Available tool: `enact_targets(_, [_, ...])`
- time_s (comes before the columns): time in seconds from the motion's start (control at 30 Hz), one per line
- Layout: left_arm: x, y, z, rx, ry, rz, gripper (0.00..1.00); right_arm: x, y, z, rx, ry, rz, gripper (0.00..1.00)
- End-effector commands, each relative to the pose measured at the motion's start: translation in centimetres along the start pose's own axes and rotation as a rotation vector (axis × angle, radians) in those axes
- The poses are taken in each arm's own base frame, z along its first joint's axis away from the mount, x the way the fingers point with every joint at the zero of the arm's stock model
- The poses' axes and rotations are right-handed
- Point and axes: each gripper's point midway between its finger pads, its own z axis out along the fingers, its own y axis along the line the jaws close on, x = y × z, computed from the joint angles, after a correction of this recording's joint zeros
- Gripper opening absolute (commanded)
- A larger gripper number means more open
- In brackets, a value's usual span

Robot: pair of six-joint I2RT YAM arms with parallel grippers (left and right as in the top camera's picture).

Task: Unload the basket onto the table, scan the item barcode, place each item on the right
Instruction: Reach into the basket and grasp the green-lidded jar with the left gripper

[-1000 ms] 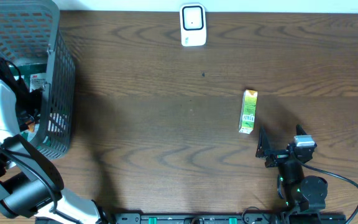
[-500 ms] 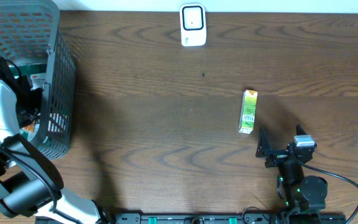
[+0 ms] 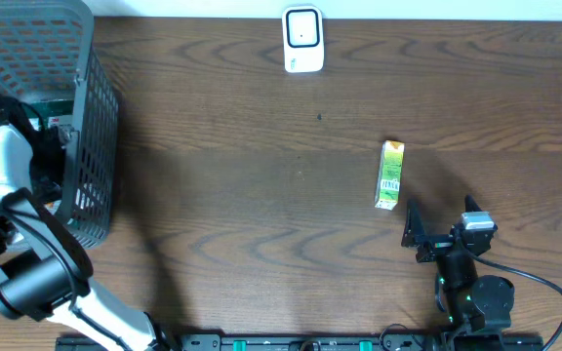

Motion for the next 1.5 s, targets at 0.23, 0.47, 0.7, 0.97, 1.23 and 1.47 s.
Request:
enact_targets(0.23, [0.4,-0.3,0.9,0.016,0.024,-0.004,0.65,0.1,0.2,0.0,-0.01,0.003,0.013,0.99])
enact_targets(0.47, [-0.2,-0.4,-1.0,0.012,-0.003,-0.035,0.75,0.1,0.2,0.0,-0.01,0.003,0.013,0.99])
enact_targets(0.7, [0.2,-0.4,-1.7,0.01,0.0,-0.071,0.83,0.1,0.2,0.0,-0.01,0.003,0.013,0.99])
enact_targets(0.97, [1.4,0.1,-0.8,-0.024,0.04,-0.117,0.77,0.1,0.2,0.0,-0.01,0.003,0.013,0.99])
enact_targets(1.23, [1.1,0.4,-0.9,-0.038,0.025,-0.129,0.56,0.1,0.2,0.0,-0.01,0.003,0.013,0.99])
enact_targets(1.47, [-0.1,0.3,-3.4,-0.041,-0.052,-0.152,0.68,0.1,0.2,0.0,-0.01,0.003,0.013,0.99])
